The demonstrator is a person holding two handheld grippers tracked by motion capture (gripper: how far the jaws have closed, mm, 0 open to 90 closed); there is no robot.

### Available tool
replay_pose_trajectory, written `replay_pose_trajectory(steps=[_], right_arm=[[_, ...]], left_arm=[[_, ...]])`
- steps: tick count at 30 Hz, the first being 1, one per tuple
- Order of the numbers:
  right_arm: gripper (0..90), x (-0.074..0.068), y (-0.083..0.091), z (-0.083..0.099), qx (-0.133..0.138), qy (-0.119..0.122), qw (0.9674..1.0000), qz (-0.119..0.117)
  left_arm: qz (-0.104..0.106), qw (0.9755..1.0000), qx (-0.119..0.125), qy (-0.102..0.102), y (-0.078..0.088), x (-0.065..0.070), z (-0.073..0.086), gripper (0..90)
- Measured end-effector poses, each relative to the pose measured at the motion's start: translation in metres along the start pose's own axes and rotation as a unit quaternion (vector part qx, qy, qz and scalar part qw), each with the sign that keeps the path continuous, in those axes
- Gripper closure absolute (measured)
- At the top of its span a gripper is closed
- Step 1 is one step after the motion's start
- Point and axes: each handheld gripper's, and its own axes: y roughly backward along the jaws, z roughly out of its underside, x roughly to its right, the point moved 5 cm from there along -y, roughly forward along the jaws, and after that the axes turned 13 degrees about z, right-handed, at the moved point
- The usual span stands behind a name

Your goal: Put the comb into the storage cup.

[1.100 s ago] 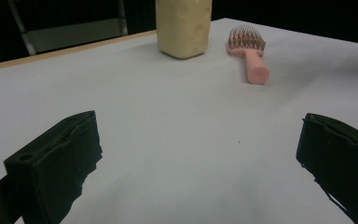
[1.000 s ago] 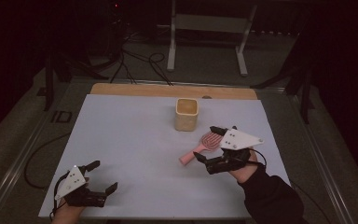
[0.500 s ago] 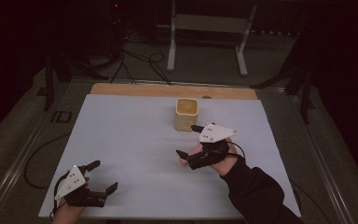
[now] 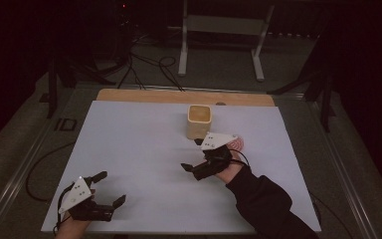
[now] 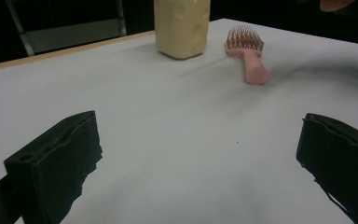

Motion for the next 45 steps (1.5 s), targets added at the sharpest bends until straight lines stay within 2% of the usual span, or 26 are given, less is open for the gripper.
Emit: replay_pose_trajectory(steps=[7, 9, 15, 20, 28, 39, 43, 45], right_arm=[[8.9, 0.002, -0.017, 0.015, -0.026, -0.009, 0.9995, -0.019], [14.6, 0.003, -0.022, 0.019, -0.033, -0.01, 0.9992, -0.02], [16.3, 0.005, -0.034, 0.031, -0.056, -0.014, 0.998, -0.025], [28.0, 0.007, -0.042, 0.038, -0.069, -0.012, 0.9974, -0.016], [54.4, 0.008, -0.049, 0.045, -0.092, -0.005, 0.9957, -0.006], [75.9, 0.008, -0.055, 0.052, -0.118, 0.006, 0.9929, -0.002], [88.2, 0.008, -0.056, 0.053, -0.13, 0.01, 0.9914, 0.003], [89.8, 0.008, -0.057, 0.053, -0.134, 0.01, 0.991, 0.003]], left_arm=[[0.002, 1.0, -0.003, 0.0, -0.001, 0.0, 0.001, 0.0], [0.002, 1.0, -0.003, 0.002, -0.001, 0.001, 0.001, 0.0], [0.002, 1.0, -0.004, 0.002, -0.001, 0.0, 0.001, 0.0], [0.002, 1.0, -0.005, 0.002, -0.001, 0.001, 0.001, 0.0], [0.004, 1.0, -0.004, 0.001, -0.001, 0.001, 0.001, 0.0], [0.004, 1.0, -0.003, 0.0, -0.001, 0.001, 0.001, 0.0], [0.005, 1.0, -0.004, 0.002, -0.001, 0.001, 0.001, 0.0], [0.005, 1.0, -0.002, 0.001, -0.001, 0.001, 0.001, 0.0]])
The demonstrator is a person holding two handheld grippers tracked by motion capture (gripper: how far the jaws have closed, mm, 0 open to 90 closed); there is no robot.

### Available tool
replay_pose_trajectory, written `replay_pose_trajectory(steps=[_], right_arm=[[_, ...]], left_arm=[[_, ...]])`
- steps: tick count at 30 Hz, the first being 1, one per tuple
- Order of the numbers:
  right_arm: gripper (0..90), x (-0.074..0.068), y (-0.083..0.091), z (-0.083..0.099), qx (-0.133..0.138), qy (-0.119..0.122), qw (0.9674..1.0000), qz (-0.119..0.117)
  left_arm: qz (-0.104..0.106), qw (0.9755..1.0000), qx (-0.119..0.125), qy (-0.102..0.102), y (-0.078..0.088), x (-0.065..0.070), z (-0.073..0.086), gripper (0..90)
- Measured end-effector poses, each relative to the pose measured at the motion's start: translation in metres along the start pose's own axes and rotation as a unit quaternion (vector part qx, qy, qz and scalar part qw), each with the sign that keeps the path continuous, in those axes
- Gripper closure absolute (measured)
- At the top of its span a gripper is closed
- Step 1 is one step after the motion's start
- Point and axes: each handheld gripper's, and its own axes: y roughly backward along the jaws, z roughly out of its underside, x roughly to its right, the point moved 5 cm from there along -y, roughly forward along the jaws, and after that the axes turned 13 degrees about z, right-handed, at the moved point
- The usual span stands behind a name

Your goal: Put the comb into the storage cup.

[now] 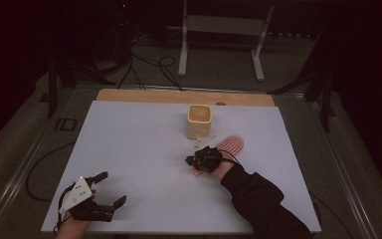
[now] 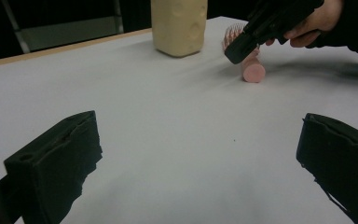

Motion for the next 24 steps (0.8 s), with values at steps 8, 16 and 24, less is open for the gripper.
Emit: replay_pose_trajectory(steps=[8, 16, 24], right_arm=[[90.0, -0.002, -0.003, 0.006, -0.03, 0.032, 0.999, 0.005], [90.0, -0.003, -0.001, 0.009, -0.036, 0.032, 0.9988, 0.002], [90.0, -0.005, 0.007, 0.019, -0.049, 0.035, 0.9982, 0.001]], left_arm=[[0.002, 1.0, -0.002, 0.003, 0.0, 0.0, 0.001, 0.0], [0.002, 1.0, 0.0, 0.0, 0.0, 0.0, 0.0, 0.0], [0.003, 1.0, -0.001, 0.003, 0.0, 0.0, 0.0, 0.0]])
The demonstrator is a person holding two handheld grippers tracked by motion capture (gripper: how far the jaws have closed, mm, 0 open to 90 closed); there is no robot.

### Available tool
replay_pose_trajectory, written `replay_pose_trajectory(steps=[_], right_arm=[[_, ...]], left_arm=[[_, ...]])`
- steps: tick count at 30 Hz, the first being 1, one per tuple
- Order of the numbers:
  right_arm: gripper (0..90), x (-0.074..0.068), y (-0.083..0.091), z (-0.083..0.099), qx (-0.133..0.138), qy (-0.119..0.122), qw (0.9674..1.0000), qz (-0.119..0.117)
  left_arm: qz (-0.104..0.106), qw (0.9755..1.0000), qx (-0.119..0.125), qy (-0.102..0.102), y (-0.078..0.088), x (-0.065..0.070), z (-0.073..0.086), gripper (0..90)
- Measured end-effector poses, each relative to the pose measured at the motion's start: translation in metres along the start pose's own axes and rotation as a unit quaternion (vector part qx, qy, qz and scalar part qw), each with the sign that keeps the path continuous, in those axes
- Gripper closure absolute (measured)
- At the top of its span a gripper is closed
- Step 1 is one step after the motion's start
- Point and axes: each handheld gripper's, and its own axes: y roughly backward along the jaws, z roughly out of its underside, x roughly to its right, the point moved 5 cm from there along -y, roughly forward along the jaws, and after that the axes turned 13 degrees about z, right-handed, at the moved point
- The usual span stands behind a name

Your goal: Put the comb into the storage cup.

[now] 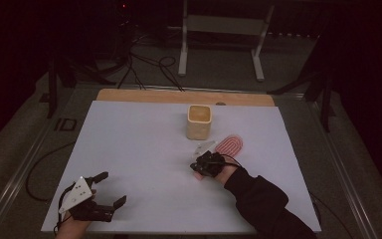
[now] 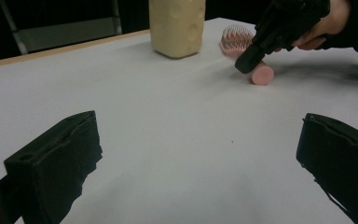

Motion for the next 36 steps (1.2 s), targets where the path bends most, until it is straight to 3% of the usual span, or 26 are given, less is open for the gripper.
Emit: replay_pose_trajectory(steps=[13, 24, 36], right_arm=[[90.0, -0.011, 0.017, 0.024, -0.019, 0.004, 0.9998, -0.004], [90.0, -0.007, 0.042, 0.056, -0.035, -0.009, 0.9994, 0.003], [90.0, 0.008, 0.069, 0.094, -0.054, -0.038, 0.9977, 0.018]], left_arm=[[-0.002, 1.0, 0.001, -0.002, 0.0, 0.001, -0.001, 0.0], [-0.002, 1.0, 0.0, -0.001, 0.0, 0.001, 0.0, 0.0], [-0.002, 1.0, -0.002, -0.002, -0.001, 0.001, 0.0, 0.0]])
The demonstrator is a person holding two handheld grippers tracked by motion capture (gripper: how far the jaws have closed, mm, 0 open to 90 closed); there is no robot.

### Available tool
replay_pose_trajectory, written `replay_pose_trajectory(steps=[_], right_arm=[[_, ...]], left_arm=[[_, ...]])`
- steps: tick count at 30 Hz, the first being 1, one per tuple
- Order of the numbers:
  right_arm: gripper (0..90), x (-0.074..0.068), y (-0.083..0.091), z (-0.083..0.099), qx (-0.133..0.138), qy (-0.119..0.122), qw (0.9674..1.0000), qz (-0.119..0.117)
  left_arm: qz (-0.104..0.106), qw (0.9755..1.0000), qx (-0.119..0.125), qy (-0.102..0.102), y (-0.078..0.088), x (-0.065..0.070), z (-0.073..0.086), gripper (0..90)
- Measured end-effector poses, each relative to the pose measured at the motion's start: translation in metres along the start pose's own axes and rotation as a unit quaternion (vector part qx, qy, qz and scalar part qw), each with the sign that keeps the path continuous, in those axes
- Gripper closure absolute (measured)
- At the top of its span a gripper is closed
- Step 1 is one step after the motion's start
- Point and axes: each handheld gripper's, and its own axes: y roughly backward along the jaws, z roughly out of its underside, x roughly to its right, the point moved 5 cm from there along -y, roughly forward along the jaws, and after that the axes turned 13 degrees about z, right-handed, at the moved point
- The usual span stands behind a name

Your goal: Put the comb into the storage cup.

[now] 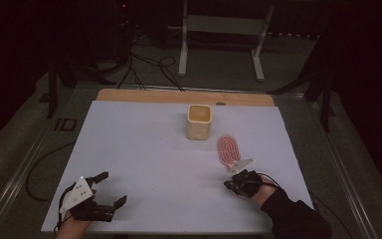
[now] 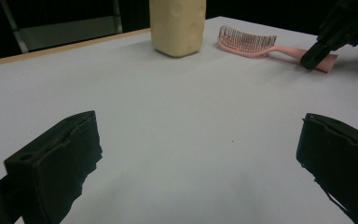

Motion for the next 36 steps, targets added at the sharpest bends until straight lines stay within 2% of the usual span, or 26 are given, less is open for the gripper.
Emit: replay_pose_trajectory(steps=[20, 36], right_arm=[[90.0, 0.03, 0.021, 0.046, -0.025, -0.046, 0.9982, 0.029], [90.0, 0.061, 0.029, 0.065, -0.042, -0.072, 0.9949, 0.056]], left_arm=[[0.0, 1.0, 0.001, -0.001, -0.001, 0.0, 0.0, 0.0], [0.0, 1.0, -0.001, -0.002, -0.001, -0.001, 0.0, 0.0]])
